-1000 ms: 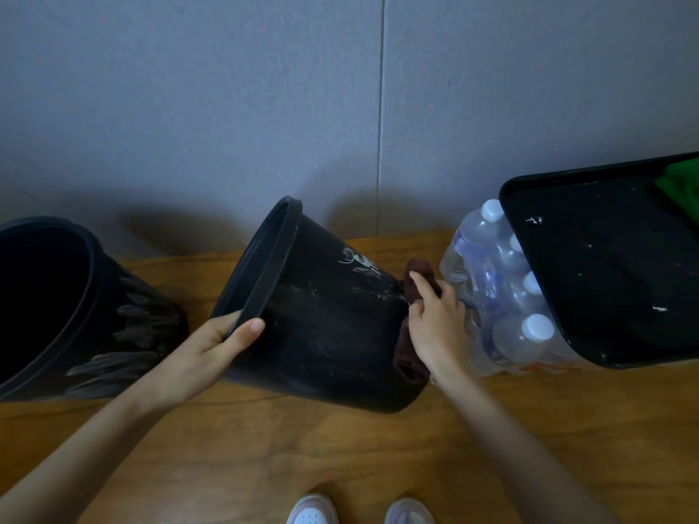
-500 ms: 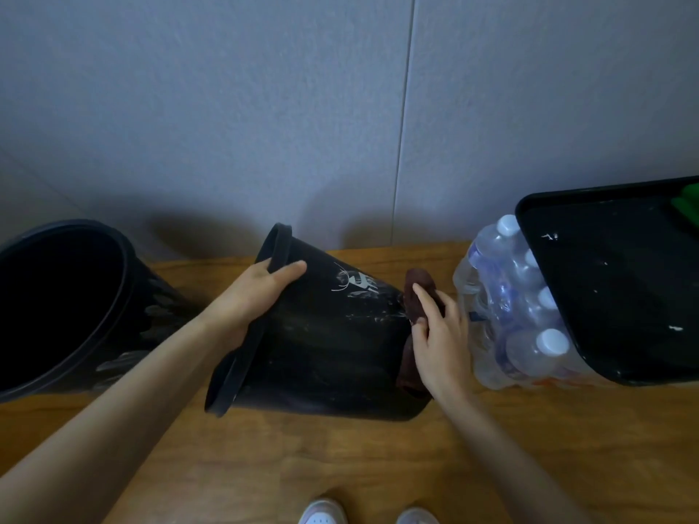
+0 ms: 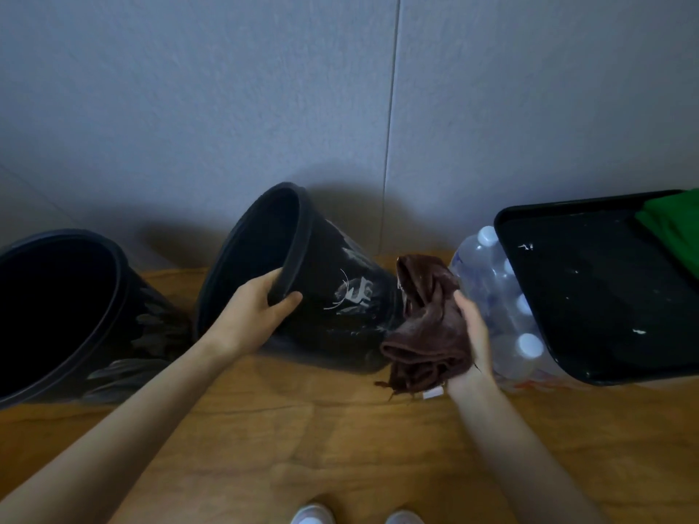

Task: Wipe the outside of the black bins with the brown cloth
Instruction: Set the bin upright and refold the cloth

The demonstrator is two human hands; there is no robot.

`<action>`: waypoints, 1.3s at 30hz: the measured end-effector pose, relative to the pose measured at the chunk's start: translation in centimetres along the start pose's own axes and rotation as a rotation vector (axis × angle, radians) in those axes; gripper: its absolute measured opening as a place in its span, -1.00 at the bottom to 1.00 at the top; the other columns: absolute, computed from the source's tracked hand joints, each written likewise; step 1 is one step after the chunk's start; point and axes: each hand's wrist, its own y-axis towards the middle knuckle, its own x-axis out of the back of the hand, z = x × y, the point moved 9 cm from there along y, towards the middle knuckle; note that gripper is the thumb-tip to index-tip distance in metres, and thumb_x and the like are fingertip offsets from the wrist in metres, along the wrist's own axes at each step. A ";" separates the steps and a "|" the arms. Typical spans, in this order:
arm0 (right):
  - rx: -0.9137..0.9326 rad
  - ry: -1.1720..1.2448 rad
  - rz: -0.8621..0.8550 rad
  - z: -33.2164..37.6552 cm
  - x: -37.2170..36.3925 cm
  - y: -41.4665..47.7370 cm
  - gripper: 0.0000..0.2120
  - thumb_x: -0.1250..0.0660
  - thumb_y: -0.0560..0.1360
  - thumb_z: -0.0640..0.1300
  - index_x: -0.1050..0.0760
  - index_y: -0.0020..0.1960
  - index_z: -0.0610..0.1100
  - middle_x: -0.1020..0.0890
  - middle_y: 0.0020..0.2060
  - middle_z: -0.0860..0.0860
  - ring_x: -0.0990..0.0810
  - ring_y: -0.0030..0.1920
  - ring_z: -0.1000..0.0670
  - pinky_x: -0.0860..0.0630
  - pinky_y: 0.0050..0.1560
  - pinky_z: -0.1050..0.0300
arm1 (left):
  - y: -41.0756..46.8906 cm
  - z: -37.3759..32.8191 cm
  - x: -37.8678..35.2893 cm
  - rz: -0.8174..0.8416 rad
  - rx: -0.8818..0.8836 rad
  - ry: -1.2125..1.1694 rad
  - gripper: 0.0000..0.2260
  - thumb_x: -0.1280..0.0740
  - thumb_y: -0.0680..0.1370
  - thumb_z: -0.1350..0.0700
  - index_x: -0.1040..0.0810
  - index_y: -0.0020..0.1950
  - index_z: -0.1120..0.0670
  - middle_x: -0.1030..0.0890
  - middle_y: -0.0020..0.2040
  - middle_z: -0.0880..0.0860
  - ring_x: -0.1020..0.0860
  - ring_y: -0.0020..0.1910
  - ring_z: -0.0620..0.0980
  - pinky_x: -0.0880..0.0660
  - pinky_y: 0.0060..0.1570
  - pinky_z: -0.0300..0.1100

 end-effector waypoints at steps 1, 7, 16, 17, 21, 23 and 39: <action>-0.008 -0.004 0.036 0.2 -0.6 -0.3 -0.76 -0.19 0.54 -0.05 -0.56 -0.01 -0.17 -0.68 -0.23 -0.10 -0.68 -0.27 -0.07 -0.64 -0.18 0.05 | 0.1 -0.5 -0.2 0.008 -0.049 0.098 -0.71 -0.28 0.55 0.20 -0.47 0.27 0.04 -0.58 0.00 -0.12 -0.53 -0.04 -0.21 -0.47 -0.05 -0.39; 0.016 -0.001 0.103 1.6 -2.4 -2.2 -0.80 -0.17 0.52 -0.15 -0.54 -0.05 -0.21 -0.66 -0.29 -0.10 -0.67 -0.34 -0.05 -0.61 -0.35 0.13 | -0.3 -0.2 -3.3 0.132 -0.176 0.767 -0.72 -0.18 0.58 -0.02 -0.38 0.29 -0.14 -0.63 0.04 -0.03 -0.62 0.00 0.03 -0.55 -0.06 -0.04; -0.051 -0.032 0.179 1.5 -5.3 -3.3 -0.64 -0.19 0.44 -0.11 -0.68 -0.33 -0.22 -0.67 -0.31 -0.12 -0.67 -0.34 -0.07 -0.61 -0.34 0.13 | -2.5 3.7 -6.8 0.278 -0.224 0.918 -0.69 -0.13 0.60 0.07 -0.31 0.33 -0.12 -0.60 0.14 -0.04 -0.60 0.05 0.03 -0.53 -0.04 -0.08; -0.054 -0.030 0.184 1.4 -5.6 -3.3 -0.62 -0.17 0.47 -0.12 -0.68 -0.34 -0.22 -0.67 -0.32 -0.12 -0.67 -0.35 -0.07 -0.61 -0.35 0.12 | -2.6 4.0 -7.1 0.294 -0.218 0.919 -0.71 -0.13 0.60 0.05 -0.32 0.33 -0.11 -0.60 0.14 -0.04 -0.59 0.06 0.03 -0.52 -0.05 -0.08; -0.060 -0.049 0.177 1.0 -6.1 -3.4 -0.63 -0.14 0.53 -0.12 -0.65 -0.26 -0.22 -0.67 -0.36 -0.09 -0.66 -0.39 -0.05 -0.60 -0.38 0.14 | -2.8 3.9 -7.9 0.357 -0.198 0.930 -0.69 -0.14 0.59 -0.04 -0.32 0.34 -0.08 -0.59 0.15 -0.01 -0.59 0.07 0.03 -0.54 -0.02 -0.07; -0.052 -0.077 0.160 1.0 -6.1 -3.3 -0.72 -0.15 0.53 -0.13 -0.59 -0.15 -0.22 -0.67 -0.37 -0.08 -0.66 -0.39 -0.04 -0.59 -0.38 0.16 | -2.6 3.2 -7.5 0.409 -0.141 0.846 -0.55 -0.21 0.52 -0.19 -0.32 0.36 -0.06 -0.57 0.19 -0.02 -0.57 0.12 0.02 -0.52 0.05 -0.06; 0.397 -0.848 0.132 3.8 -9.4 -3.9 -0.71 -0.24 0.54 0.03 -0.36 0.25 0.06 -0.54 0.10 0.12 -0.50 0.21 0.06 -0.44 0.24 0.06 | 0.1 -8.0 -1.1 -0.043 -0.032 -0.767 -0.84 -0.30 0.53 0.24 -0.46 -0.25 0.11 -0.55 -0.36 -0.01 -0.53 -0.38 -0.18 -0.51 -0.32 -0.36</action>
